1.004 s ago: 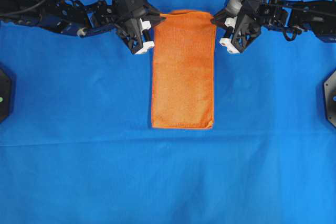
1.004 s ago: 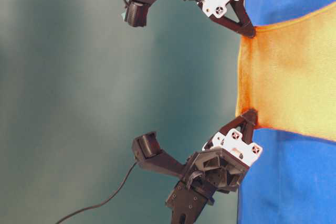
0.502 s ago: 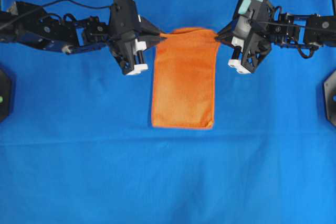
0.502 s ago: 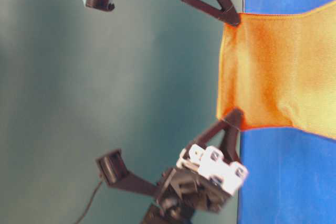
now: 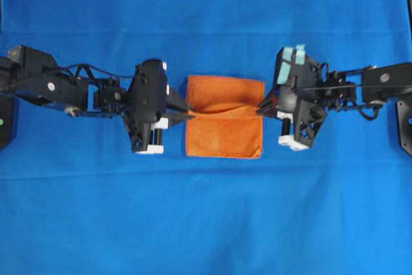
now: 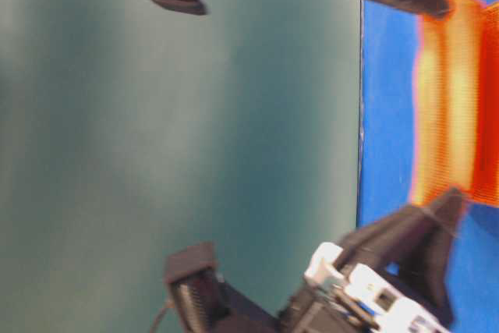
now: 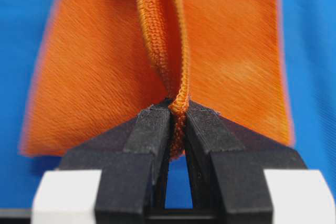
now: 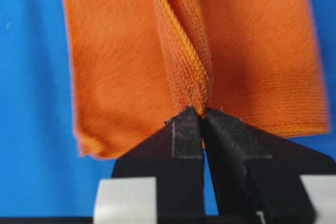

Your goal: Fold the orange towel.

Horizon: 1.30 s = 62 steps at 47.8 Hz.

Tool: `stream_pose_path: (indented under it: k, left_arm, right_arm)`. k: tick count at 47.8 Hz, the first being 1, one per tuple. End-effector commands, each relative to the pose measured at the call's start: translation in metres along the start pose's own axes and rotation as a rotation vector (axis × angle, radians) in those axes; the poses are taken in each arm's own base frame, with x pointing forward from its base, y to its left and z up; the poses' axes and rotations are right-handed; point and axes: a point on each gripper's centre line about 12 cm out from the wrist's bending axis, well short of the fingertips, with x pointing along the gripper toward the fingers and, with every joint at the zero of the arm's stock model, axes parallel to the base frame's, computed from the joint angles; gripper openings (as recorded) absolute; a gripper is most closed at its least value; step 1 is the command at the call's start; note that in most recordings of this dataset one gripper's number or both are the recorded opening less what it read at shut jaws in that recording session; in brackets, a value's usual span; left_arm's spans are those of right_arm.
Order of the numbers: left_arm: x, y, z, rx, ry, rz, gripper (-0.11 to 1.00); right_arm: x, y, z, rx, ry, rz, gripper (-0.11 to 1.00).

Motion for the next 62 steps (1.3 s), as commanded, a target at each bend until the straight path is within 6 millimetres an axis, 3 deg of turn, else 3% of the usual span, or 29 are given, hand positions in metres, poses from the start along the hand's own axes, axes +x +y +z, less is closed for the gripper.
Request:
stream_pose_path:
  k: [1, 6, 18, 22, 26, 29, 36, 38, 46, 54, 62]
  left_arm:
    - [0.002, -0.008, 0.003, -0.003, -0.01, -0.016, 0.05]
    - [0.007, -0.014, -0.005, -0.023, 0.011, -0.029, 0.05]
    - [0.018, -0.018, -0.012, -0.029, 0.02, -0.035, 0.08]
    - [0.018, -0.018, -0.011, -0.029, 0.012, -0.035, 0.18]
    - [0.018, -0.018, -0.01, -0.029, 0.012, -0.035, 0.34]
    - [0.018, -0.018, -0.01, -0.029, 0.011, -0.035, 0.42]
    - [0.014, -0.018, -0.007, -0.023, 0.008, -0.035, 0.52]
    - [0.011, -0.018, -0.005, -0.023, 0.006, -0.036, 0.52]
    - [-0.014, -0.016, 0.016, -0.017, -0.009, -0.038, 0.52]
    - [-0.054, -0.015, 0.041, -0.017, -0.042, -0.044, 0.52]
    - [-0.097, -0.012, 0.052, -0.016, -0.129, -0.042, 0.52]
  right_arm:
    - [0.006, 0.012, -0.001, 0.005, -0.012, 0.029, 0.05]
    - [0.016, 0.021, -0.006, 0.016, -0.009, 0.05, 0.05]
    - [0.021, 0.023, -0.008, 0.046, -0.004, 0.05, 0.05]
    - [0.021, 0.024, -0.007, 0.047, -0.007, 0.052, 0.05]
    - [0.021, 0.025, -0.007, 0.044, -0.009, 0.056, 0.06]
    - [0.021, 0.028, -0.006, 0.039, -0.013, 0.061, 0.18]
    - [0.018, 0.034, 0.001, 0.018, -0.027, 0.076, 0.6]
    - [0.016, 0.036, 0.003, 0.011, -0.034, 0.08, 0.64]
    - [-0.007, 0.042, 0.016, -0.008, -0.061, 0.098, 0.57]
    - [-0.038, 0.043, 0.028, -0.045, -0.109, 0.111, 0.57]
    - [-0.075, 0.04, 0.035, -0.111, -0.21, 0.118, 0.57]
